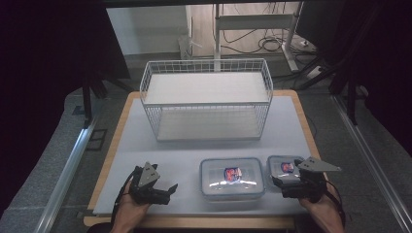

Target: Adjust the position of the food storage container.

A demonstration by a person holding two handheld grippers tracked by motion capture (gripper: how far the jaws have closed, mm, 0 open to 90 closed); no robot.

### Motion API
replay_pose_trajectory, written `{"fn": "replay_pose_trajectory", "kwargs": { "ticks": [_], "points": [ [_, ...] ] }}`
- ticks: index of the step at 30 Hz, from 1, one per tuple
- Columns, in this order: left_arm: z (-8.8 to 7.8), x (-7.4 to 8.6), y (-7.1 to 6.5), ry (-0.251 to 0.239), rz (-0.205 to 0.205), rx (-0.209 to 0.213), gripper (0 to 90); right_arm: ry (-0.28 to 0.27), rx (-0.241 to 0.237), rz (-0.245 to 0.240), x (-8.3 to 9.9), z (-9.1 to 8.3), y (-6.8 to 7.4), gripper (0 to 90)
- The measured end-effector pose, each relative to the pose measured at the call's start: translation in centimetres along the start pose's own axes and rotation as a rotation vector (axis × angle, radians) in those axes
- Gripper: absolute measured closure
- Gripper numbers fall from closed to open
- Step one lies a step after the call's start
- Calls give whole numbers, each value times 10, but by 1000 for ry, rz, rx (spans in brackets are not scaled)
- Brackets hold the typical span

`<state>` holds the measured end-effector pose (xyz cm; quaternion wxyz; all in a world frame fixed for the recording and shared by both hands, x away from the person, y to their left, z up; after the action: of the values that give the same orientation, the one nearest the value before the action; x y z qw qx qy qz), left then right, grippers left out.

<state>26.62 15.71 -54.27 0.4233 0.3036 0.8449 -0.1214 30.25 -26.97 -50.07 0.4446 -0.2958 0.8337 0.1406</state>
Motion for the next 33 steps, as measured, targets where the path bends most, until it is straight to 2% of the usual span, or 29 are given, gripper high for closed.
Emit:
{"fn": "replay_pose_trajectory", "kwargs": {
  "ticks": [2, 4, 5, 7, 10, 12, 15, 17, 20, 23, 26, 29, 31, 32, 33],
  "points": [
    [1, 0, -1, 6, 7, 1, 36, 6, -14, 9, 0, 0, 1, 0],
    [2, 0, -3, 7, 10, 3, 36, 32, -51, 24, 0, -1, 3, 7],
    [2, 0, -3, 7, 11, 5, 36, 44, -40, 34, 0, -1, 4, 68],
    [3, -1, -5, 5, 11, 9, 36, 69, -31, 37, 0, -3, 6, 282],
    [4, -2, -7, 2, 6, 17, 37, 80, -66, 45, -3, -5, 10, 574],
    [5, -3, -9, 3, 6, 19, 37, 88, -88, 17, -3, -4, 15, 739],
    [6, -5, -12, 14, 12, 21, 35, 122, -87, -24, -1, 0, 21, 885],
    [5, -6, -14, 9, 15, 34, 34, 125, -92, -30, -2, 1, 24, 899],
    [5, -10, -16, -6, -12, 38, 54, 132, -88, -33, -2, 1, 26, 900],
    [6, -12, -19, -6, -6, 40, 93, 140, -94, -19, 0, 2, 25, 900],
    [8, -15, -22, -8, 13, 42, 188, 151, -105, -10, 1, 5, 26, 900],
    [12, -18, -26, -10, 16, 63, 331, 158, -112, -8, 1, 8, 28, 900],
    [18, -23, -33, 1, 21, 97, 489, 165, -114, -7, 2, 10, 30, 900],
    [21, -24, -37, 7, 16, 112, 606, 169, -116, -8, 2, 10, 31, 900],
    [24, -27, -40, 5, 14, 130, 686, 174, -120, -10, 3, 11, 31, 900]
  ]
}}
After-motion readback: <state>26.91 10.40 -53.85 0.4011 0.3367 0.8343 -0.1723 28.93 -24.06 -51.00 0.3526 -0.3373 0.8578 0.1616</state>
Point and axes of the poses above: each handheld gripper's, and its own axes: z roughly forward along the jaws, x roughly out of its underside, y roughly to its left, the point moved 5 cm from there along z, roughly forward along the jaws, and after that the axes turned 1 degree about -z, right-handed, at the moved point
